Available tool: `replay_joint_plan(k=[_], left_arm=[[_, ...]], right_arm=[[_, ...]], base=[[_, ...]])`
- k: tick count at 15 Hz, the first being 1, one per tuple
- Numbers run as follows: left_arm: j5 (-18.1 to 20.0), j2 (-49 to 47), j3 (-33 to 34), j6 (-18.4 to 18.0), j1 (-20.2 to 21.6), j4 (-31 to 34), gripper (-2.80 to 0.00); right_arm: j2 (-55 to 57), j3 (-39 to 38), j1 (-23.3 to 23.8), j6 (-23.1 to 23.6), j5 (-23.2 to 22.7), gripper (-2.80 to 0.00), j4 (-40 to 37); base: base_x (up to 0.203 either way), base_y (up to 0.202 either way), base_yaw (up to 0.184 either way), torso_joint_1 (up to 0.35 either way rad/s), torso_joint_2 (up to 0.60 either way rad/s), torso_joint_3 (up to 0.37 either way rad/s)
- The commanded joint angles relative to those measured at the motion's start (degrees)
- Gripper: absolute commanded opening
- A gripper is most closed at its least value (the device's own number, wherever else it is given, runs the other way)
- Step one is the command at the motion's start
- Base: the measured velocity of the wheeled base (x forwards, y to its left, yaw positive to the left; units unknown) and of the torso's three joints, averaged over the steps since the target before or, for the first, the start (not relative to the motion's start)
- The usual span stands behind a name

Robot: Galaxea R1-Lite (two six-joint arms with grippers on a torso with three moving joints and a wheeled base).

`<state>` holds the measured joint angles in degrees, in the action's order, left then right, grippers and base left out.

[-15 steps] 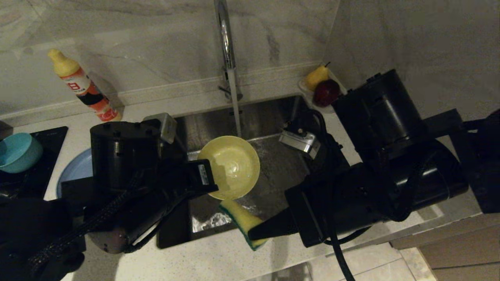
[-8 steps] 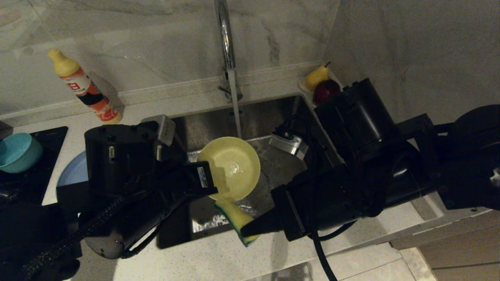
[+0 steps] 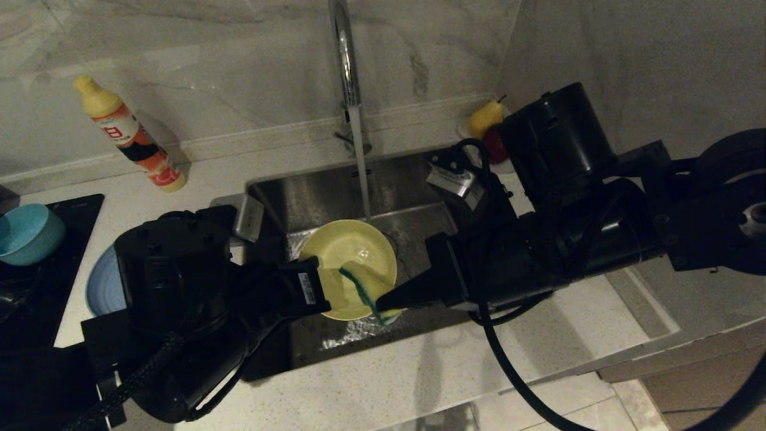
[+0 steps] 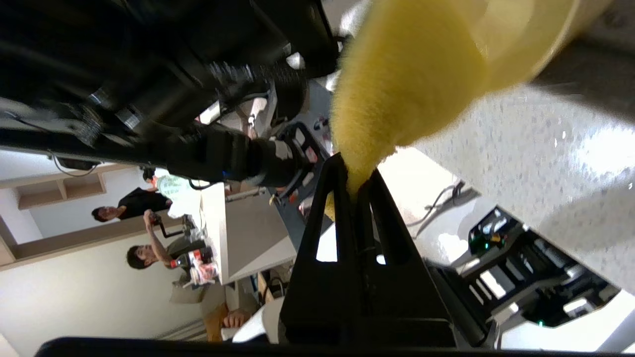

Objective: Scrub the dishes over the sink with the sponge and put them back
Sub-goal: Wipe the bowl

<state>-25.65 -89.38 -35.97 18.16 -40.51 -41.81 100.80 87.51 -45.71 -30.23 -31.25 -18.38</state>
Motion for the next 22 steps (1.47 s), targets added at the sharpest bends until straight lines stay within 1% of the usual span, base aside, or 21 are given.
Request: replay_joint_plan(k=[1, 2, 3, 5, 6, 9, 14, 16, 20, 22], left_arm=[[-0.19, -0.01, 2.36, -2.32, -0.25, -3.7, -2.8], [-0.14, 0.03, 2.68, -3.12, -0.27, -4.52, -2.8], [-0.04, 0.13, 2.94, -4.34, -0.32, -6.78, -2.8], [0.16, 0.44, 2.94, -4.86, -0.36, -8.96, -2.8], [0.16, 0.44, 2.92, -4.88, -0.36, -8.99, -2.8], [0.3, 1.37, 2.88, -5.41, -0.36, -9.16, -2.8], [0.75, 2.31, 3.63, -5.51, -2.56, -9.16, -2.8], [1.3, 2.02, 3.8, -6.03, -3.61, -9.08, -2.8], [1.3, 1.93, 3.28, -6.55, -3.61, -9.16, -2.8], [1.3, 2.02, 3.1, -6.55, -3.61, -9.16, -2.8]], right_arm=[[0.74, 1.79, 0.23, -0.18, -0.13, -2.8, -0.16], [1.04, 2.17, 0.41, -0.18, -0.13, -2.8, -0.16], [1.7, 3.32, 0.86, -0.18, -0.13, -2.8, -0.16], [3.11, 5.03, 2.06, -0.38, -0.22, -2.8, -0.16], [3.43, 5.39, 2.38, -0.62, -0.22, -2.8, -0.16], [5.65, 8.56, 4.39, -3.34, -0.13, -2.8, 0.02], [7.79, 11.01, 4.6, -3.69, -0.04, -2.8, -0.03], [9.59, 13.95, 4.65, -3.69, 0.04, -2.8, -0.23], [10.72, 16.72, 4.22, -3.69, 0.05, -2.8, -1.21], [11.17, 16.9, 4.13, -3.69, 0.05, -2.8, -1.39]], base=[[0.0, 0.0, 0.0, 0.0, 0.0, 0.0], [0.0, 0.0, 0.0, 0.0, 0.0, 0.0], [0.0, 0.0, 0.0, 0.0, 0.0, 0.0], [0.0, 0.0, 0.0, 0.0, 0.0, 0.0], [0.0, 0.0, 0.0, 0.0, 0.0, 0.0], [0.0, 0.0, 0.0, 0.0, 0.0, 0.0], [0.0, 0.0, 0.0, 0.0, 0.0, 0.0], [0.0, 0.0, 0.0, 0.0, 0.0, 0.0], [0.0, 0.0, 0.0, 0.0, 0.0, 0.0], [0.0, 0.0, 0.0, 0.0, 0.0, 0.0]])
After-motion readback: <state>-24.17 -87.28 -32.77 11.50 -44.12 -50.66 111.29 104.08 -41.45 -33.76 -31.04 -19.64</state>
